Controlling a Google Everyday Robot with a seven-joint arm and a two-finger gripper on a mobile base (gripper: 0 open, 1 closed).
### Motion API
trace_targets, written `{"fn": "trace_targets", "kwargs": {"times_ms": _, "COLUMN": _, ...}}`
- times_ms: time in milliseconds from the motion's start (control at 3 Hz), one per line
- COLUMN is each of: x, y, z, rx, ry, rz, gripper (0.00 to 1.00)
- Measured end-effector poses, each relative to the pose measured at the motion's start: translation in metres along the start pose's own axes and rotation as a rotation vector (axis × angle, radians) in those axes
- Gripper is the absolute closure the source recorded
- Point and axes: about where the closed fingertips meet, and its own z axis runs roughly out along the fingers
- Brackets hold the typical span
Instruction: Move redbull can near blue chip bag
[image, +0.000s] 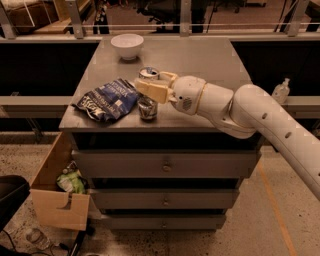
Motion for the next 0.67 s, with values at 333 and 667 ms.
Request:
{"fn": "trace_targets", "kwargs": {"times_ms": 333, "x": -0.0003, "y": 0.0018, "z": 0.0021, "rx": -0.004, "ry": 0.000, "rz": -0.001, "gripper": 0.58}}
{"fn": "trace_targets", "kwargs": {"times_ms": 667, "x": -0.0005, "y": 0.0035, "z": 0.0040, "rx": -0.008, "ry": 0.001, "rz": -0.001, "gripper": 0.36}}
